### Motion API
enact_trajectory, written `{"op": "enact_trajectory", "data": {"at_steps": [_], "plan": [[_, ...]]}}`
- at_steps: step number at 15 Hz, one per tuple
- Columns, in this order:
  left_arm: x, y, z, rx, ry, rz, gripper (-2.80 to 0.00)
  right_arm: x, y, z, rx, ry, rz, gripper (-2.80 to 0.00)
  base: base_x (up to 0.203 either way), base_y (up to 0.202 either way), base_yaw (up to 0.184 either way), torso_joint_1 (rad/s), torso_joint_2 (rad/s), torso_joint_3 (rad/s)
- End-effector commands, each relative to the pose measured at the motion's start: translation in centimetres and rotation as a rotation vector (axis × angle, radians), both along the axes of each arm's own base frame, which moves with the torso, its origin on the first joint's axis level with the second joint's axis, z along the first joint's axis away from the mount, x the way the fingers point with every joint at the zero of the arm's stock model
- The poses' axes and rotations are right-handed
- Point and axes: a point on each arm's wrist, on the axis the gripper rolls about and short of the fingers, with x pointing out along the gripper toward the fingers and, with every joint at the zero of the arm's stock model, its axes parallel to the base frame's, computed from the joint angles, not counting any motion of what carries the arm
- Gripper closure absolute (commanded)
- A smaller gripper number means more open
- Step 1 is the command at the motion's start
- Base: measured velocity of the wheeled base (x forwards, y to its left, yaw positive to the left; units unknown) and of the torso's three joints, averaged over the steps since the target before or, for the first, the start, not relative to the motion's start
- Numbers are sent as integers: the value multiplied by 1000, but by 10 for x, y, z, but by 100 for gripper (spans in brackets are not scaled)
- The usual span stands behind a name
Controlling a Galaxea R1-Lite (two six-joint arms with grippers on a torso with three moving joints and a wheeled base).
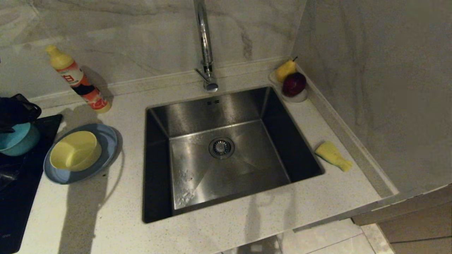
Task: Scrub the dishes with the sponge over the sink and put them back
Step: Place the bowl on the bowl
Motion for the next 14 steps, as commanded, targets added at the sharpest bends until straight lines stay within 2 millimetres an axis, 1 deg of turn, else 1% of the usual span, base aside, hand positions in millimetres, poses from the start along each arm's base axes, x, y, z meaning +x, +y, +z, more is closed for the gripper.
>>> {"op": "enact_trajectory", "data": {"at_steps": [1,3,5,7,10,12,14], "plan": [[22,15,-17,-8,25,-9,-280,0,0,0,-1,1,1,0,0,0,0,0,0,0],[33,24,-22,4,14,-12,-280,0,0,0,-1,1,1,0,0,0,0,0,0,0],[37,28,-25,23,6,-24,-280,0,0,0,-1,1,1,0,0,0,0,0,0,0],[42,40,-33,69,25,-47,-280,0,0,0,-1,1,1,0,0,0,0,0,0,0],[50,63,-43,169,4,-60,-280,0,0,0,-1,1,1,0,0,0,0,0,0,0],[53,68,-47,184,0,-89,-280,0,0,0,-1,1,1,0,0,0,0,0,0,0],[54,69,-48,197,1,-105,-280,0,0,0,-1,1,1,0,0,0,0,0,0,0]]}}
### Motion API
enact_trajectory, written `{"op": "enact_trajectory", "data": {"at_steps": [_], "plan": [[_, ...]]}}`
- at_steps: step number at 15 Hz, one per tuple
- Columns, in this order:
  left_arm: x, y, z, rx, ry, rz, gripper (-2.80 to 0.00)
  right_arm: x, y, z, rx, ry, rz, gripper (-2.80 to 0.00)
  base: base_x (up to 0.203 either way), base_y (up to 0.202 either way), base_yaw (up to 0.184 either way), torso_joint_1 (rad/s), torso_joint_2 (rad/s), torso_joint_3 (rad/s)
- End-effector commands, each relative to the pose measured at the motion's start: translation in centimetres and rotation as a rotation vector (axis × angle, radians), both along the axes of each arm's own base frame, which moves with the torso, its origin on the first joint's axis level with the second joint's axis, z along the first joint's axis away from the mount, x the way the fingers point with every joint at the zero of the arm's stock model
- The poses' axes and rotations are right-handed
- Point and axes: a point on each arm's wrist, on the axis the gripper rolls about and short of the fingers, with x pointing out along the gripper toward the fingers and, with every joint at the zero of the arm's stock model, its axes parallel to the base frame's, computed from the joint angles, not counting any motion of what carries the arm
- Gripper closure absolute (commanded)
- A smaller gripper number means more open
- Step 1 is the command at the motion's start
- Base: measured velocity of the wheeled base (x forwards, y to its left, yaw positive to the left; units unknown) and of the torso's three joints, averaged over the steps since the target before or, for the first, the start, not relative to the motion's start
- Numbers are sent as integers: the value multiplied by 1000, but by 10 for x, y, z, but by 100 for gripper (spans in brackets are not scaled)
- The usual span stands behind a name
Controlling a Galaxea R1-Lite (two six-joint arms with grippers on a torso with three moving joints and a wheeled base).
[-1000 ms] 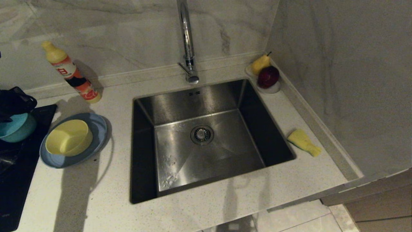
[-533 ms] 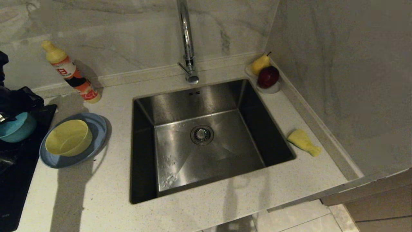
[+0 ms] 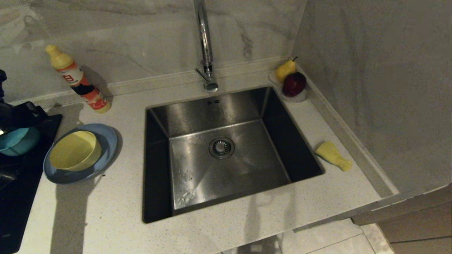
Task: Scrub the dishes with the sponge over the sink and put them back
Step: Place the bowl on the bowl
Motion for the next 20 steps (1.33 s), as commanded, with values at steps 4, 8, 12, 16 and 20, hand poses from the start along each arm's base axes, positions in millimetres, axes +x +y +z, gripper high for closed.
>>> {"op": "enact_trajectory", "data": {"at_steps": [4,8,12,16,20], "plan": [[6,3,-5,25,-15,-91,-280,0,0,0,-1,1,1,0,0,0,0,0,0,0],[14,8,-21,15,10,-114,-280,0,0,0,-1,1,1,0,0,0,0,0,0,0],[21,11,-31,21,11,-126,-280,0,0,0,-1,1,1,0,0,0,0,0,0,0],[21,12,-33,16,16,-128,-280,0,0,0,-1,1,1,0,0,0,0,0,0,0],[21,11,-33,12,22,-129,0,0,0,0,-1,1,1,0,0,0,0,0,0,0]]}}
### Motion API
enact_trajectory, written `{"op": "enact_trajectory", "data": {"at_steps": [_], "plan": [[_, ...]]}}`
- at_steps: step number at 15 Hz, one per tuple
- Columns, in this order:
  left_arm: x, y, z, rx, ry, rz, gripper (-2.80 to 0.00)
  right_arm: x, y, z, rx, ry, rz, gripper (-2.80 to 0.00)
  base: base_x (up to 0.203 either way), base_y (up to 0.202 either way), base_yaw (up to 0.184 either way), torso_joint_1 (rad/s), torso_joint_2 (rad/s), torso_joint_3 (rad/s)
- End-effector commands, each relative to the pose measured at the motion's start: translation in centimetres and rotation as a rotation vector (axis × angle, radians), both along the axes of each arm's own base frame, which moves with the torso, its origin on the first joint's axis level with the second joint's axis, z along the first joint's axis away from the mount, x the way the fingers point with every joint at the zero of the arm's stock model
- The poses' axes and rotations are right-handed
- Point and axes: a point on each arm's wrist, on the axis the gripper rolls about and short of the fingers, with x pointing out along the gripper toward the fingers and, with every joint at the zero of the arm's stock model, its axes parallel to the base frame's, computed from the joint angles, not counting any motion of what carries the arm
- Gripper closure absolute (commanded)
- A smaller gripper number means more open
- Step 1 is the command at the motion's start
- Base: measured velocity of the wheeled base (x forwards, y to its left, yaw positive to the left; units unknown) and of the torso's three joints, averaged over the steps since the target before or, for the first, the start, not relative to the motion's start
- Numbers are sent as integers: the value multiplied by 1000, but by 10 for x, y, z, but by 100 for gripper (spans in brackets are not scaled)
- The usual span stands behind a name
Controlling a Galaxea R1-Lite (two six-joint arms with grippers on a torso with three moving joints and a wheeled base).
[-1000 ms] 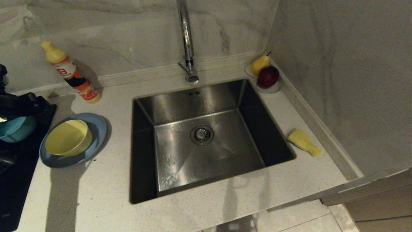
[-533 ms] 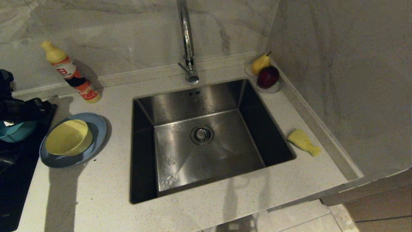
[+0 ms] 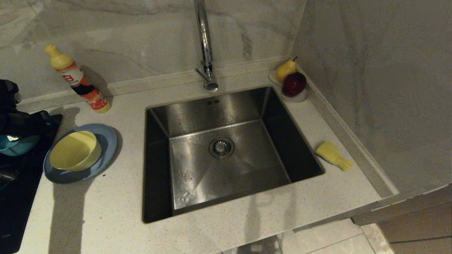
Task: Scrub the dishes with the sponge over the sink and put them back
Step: Place the bowl on the bowl
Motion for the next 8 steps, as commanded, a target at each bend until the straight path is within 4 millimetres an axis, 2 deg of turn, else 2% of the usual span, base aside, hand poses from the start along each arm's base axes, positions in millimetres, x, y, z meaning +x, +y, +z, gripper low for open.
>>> {"op": "enact_trajectory", "data": {"at_steps": [1,6,8], "plan": [[-1,-1,1,-3,1,0,0,0,0,0,-1,1,1,0,0,0,0,0,0,0],[-3,-2,5,-3,-1,6,0,0,0,0,-1,1,1,0,0,0,0,0,0,0],[-10,-6,16,-4,-5,10,0,0,0,0,-1,1,1,0,0,0,0,0,0,0]]}}
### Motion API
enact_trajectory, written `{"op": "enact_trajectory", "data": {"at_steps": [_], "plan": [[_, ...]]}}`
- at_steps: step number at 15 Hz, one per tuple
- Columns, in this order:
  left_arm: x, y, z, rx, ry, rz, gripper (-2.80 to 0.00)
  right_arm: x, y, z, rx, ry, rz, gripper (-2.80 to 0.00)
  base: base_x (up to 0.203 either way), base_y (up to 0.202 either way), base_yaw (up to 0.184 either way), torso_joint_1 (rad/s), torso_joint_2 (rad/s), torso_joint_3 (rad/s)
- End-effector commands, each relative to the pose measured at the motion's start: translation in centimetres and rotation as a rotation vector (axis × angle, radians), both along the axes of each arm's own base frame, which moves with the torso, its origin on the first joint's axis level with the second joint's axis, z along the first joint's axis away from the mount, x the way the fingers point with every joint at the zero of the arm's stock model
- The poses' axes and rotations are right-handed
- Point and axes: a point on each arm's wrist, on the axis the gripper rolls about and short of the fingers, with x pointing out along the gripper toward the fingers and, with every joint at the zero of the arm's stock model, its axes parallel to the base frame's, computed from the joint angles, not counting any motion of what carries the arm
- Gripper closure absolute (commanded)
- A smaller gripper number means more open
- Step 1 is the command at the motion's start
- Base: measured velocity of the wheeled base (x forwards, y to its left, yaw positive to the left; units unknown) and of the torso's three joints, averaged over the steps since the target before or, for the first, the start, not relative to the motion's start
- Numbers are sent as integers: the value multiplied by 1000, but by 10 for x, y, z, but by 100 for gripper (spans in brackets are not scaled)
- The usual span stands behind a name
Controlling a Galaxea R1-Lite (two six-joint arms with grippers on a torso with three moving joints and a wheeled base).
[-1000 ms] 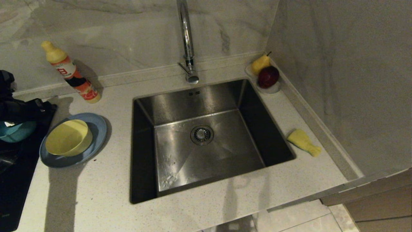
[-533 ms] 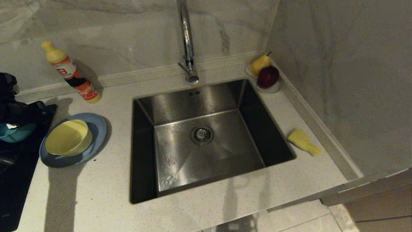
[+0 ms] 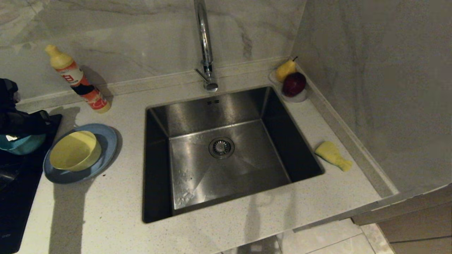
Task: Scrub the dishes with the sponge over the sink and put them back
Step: Place the bowl on the bowl
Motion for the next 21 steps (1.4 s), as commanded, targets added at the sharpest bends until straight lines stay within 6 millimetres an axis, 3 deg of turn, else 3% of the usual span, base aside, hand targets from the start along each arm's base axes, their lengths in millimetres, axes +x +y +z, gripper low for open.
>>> {"op": "enact_trajectory", "data": {"at_steps": [1,4,9,15,21], "plan": [[-11,-7,19,-1,-10,2,0,0,0,0,-1,1,1,0,0,0,0,0,0,0],[-27,-22,47,-5,-29,-10,0,0,0,0,-1,1,1,0,0,0,0,0,0,0],[-50,-83,90,-56,-23,-102,0,0,0,0,-1,1,1,0,0,0,0,0,0,0],[-52,-138,95,-131,31,-199,0,0,0,0,-1,1,1,0,0,0,0,0,0,0],[-40,-158,71,-129,114,-181,0,0,0,0,-1,1,1,0,0,0,0,0,0,0]]}}
